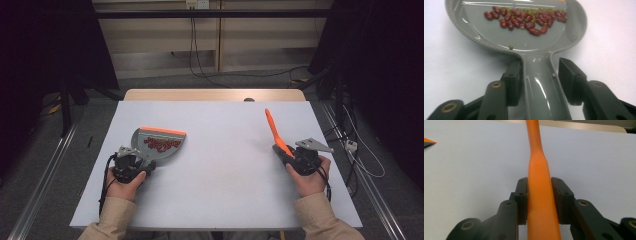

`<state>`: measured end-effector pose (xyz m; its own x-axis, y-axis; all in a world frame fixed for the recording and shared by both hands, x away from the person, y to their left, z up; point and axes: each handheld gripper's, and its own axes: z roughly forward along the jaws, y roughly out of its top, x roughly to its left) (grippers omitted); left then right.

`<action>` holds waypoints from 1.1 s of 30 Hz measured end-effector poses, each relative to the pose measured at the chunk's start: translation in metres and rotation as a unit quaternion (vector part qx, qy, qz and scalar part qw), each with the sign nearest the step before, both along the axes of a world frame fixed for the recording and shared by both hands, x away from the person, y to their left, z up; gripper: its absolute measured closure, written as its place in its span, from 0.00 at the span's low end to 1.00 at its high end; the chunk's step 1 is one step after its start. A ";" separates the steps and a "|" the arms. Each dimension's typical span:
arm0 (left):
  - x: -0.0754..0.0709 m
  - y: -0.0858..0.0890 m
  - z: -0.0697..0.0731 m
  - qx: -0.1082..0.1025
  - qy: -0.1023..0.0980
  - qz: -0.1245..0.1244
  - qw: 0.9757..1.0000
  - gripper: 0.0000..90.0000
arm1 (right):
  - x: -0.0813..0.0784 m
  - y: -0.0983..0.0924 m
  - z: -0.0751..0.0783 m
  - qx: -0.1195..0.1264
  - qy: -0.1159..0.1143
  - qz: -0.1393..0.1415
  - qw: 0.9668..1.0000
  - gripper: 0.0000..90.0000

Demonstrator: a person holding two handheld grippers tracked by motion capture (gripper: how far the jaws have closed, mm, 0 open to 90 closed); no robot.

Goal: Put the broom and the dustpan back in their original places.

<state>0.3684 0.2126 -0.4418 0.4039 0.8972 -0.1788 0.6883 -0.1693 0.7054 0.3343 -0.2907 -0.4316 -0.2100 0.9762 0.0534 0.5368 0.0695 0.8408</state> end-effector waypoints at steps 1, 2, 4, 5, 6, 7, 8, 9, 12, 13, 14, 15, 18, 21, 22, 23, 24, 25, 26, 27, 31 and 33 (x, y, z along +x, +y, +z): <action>0.000 -0.001 0.000 -0.003 -0.001 -0.002 1.000 0.58 | 0.000 0.001 0.000 0.001 0.000 0.001 1.000 0.76; 0.000 -0.001 0.000 -0.007 0.000 -0.004 1.000 0.58 | 0.000 0.002 -0.001 0.004 0.000 0.000 1.000 0.76; -0.001 -0.003 -0.001 -0.013 -0.002 -0.006 1.000 0.55 | 0.001 0.004 -0.001 0.013 0.001 -0.002 1.000 0.76; -0.001 -0.004 0.000 -0.017 -0.001 -0.009 1.000 0.53 | 0.001 0.005 -0.001 0.017 0.001 -0.001 1.000 0.76; -0.002 -0.005 0.000 -0.019 -0.002 -0.012 1.000 0.53 | 0.002 0.006 -0.001 0.019 0.001 0.001 1.000 0.75; -0.003 -0.006 0.000 -0.021 -0.005 -0.013 1.000 0.52 | 0.002 0.007 -0.001 0.020 0.000 0.003 1.000 0.75; -0.004 -0.007 0.001 -0.020 -0.005 -0.016 1.000 0.51 | 0.002 0.008 -0.001 0.022 0.001 0.003 1.000 0.75; -0.004 -0.007 0.001 -0.023 -0.006 -0.017 1.000 0.50 | 0.002 0.010 -0.002 0.025 0.002 0.005 1.000 0.74; -0.005 -0.008 0.001 -0.031 -0.005 -0.025 0.999 0.46 | 0.003 0.015 -0.002 0.032 0.005 0.007 0.999 0.72; -0.006 -0.009 0.001 -0.031 -0.004 -0.030 0.999 0.46 | 0.004 0.018 -0.002 0.034 0.006 0.010 0.999 0.71; -0.007 -0.009 0.001 -0.036 -0.004 -0.033 0.999 0.45 | 0.004 0.020 -0.003 0.034 0.007 0.013 0.999 0.70; -0.008 -0.009 0.001 -0.040 -0.006 -0.035 0.999 0.44 | 0.005 0.023 -0.003 0.038 0.007 0.018 0.999 0.70; -0.010 -0.009 0.002 -0.046 -0.011 -0.051 0.998 0.37 | 0.005 0.028 -0.004 0.071 0.006 0.044 0.997 0.66; -0.015 -0.006 0.006 -0.057 -0.025 -0.057 0.996 0.31 | 0.000 0.031 0.002 0.092 -0.019 0.055 0.994 0.59; -0.016 -0.006 0.007 -0.059 -0.031 -0.057 0.996 0.27 | -0.001 0.030 0.003 0.092 -0.021 0.062 0.994 0.54; -0.017 -0.005 0.008 -0.062 -0.037 -0.059 0.996 0.23 | -0.002 0.029 0.004 0.092 -0.021 0.066 0.993 0.52; -0.018 -0.004 0.008 -0.066 -0.042 -0.060 0.995 0.20 | -0.003 0.027 0.004 0.096 -0.019 0.071 0.993 0.49; -0.018 -0.004 0.008 -0.067 -0.050 -0.066 0.994 0.18 | -0.005 0.025 0.003 0.099 -0.016 0.076 0.992 0.47; -0.019 -0.004 0.009 -0.069 -0.056 -0.068 0.994 0.17 | -0.006 0.024 0.002 0.094 -0.013 0.082 0.992 0.44; -0.019 -0.004 0.010 -0.073 -0.063 -0.072 0.993 0.15 | -0.008 0.022 0.001 0.090 -0.011 0.086 0.992 0.42; -0.021 -0.005 0.012 -0.082 -0.084 -0.085 0.989 0.12 | -0.015 0.015 -0.001 0.093 -0.009 0.103 0.990 0.37; -0.022 -0.003 0.013 -0.083 -0.090 -0.093 0.988 0.11 | -0.020 0.012 -0.001 0.090 -0.014 0.115 0.989 0.35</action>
